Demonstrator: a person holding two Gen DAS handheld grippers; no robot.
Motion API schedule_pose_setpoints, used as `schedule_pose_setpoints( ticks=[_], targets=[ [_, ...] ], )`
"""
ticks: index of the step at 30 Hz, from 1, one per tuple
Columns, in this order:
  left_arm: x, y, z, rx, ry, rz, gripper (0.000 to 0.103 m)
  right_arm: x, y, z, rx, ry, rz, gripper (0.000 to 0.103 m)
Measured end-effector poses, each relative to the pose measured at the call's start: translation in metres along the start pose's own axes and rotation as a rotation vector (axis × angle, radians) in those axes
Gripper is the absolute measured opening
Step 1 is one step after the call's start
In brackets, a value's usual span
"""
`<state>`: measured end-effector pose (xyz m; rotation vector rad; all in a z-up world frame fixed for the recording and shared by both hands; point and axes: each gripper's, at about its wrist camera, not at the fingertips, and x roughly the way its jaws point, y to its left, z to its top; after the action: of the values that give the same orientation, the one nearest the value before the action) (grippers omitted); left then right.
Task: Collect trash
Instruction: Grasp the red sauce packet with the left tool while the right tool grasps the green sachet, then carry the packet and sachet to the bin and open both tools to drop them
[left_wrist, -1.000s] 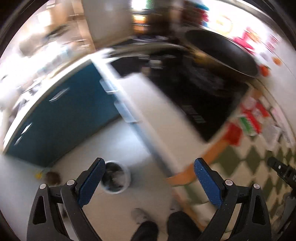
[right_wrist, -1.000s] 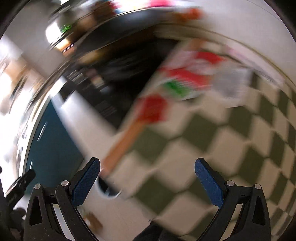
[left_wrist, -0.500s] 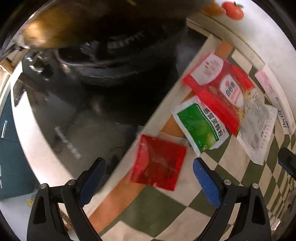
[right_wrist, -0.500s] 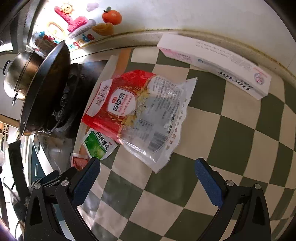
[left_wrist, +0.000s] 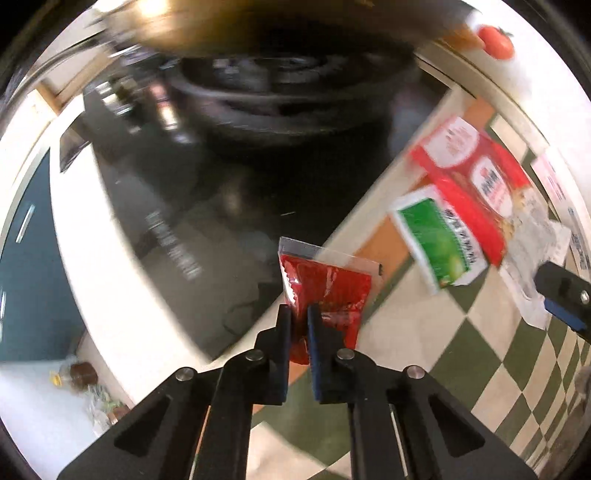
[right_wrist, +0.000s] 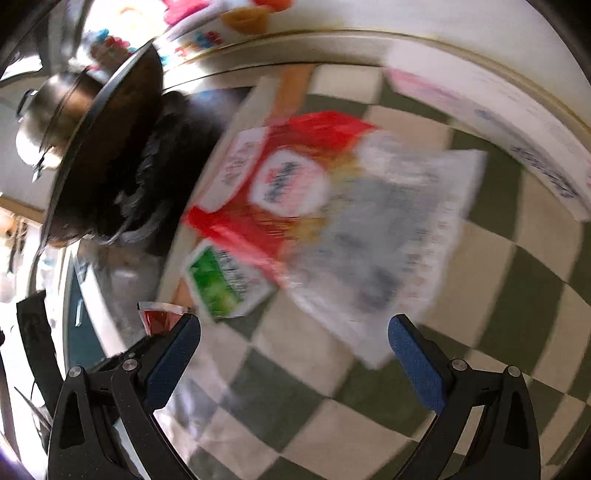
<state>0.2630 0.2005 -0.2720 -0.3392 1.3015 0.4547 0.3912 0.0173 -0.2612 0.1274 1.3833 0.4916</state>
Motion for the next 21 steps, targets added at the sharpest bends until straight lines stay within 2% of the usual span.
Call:
schedule_pose_setpoints(
  ticks=[3,7,10,11,12,15,16,17,21],
  targets=[
    [-0.013,0.022,-0.014,-0.064,-0.034,0.060,0.005,0.017,0.033,0.002,-0.091,0.006,0.005,0.102],
    [-0.008,0.043,-0.020,-0.111,-0.012,0.086,0.005,0.050,0.073,0.003,-0.231,0.005,-0.083,0.092],
    [-0.006,0.047,-0.023,-0.117,-0.024,0.090,0.005,0.074,0.096,-0.002,-0.359,0.009,-0.205,0.073],
    [-0.008,0.051,-0.024,-0.120,-0.026,0.084,0.005,0.077,0.104,-0.006,-0.419,-0.025,-0.241,0.062],
    [-0.008,0.050,-0.024,-0.128,-0.028,0.073,0.005,0.080,0.110,-0.009,-0.463,-0.049,-0.285,0.059],
    [-0.005,0.048,-0.018,-0.144,-0.031,0.054,0.005,0.081,0.114,-0.016,-0.471,-0.108,-0.282,0.037],
    [-0.005,0.048,-0.016,-0.147,-0.032,0.049,0.005,0.080,0.114,-0.017,-0.463,-0.111,-0.279,0.009],
    [-0.005,0.051,-0.015,-0.148,-0.035,0.043,0.005,0.079,0.111,-0.016,-0.433,-0.104,-0.260,0.001],
    [-0.014,0.057,-0.017,-0.145,-0.054,0.026,0.004,0.064,0.091,-0.020,-0.267,-0.079,-0.099,0.001]
  ],
)
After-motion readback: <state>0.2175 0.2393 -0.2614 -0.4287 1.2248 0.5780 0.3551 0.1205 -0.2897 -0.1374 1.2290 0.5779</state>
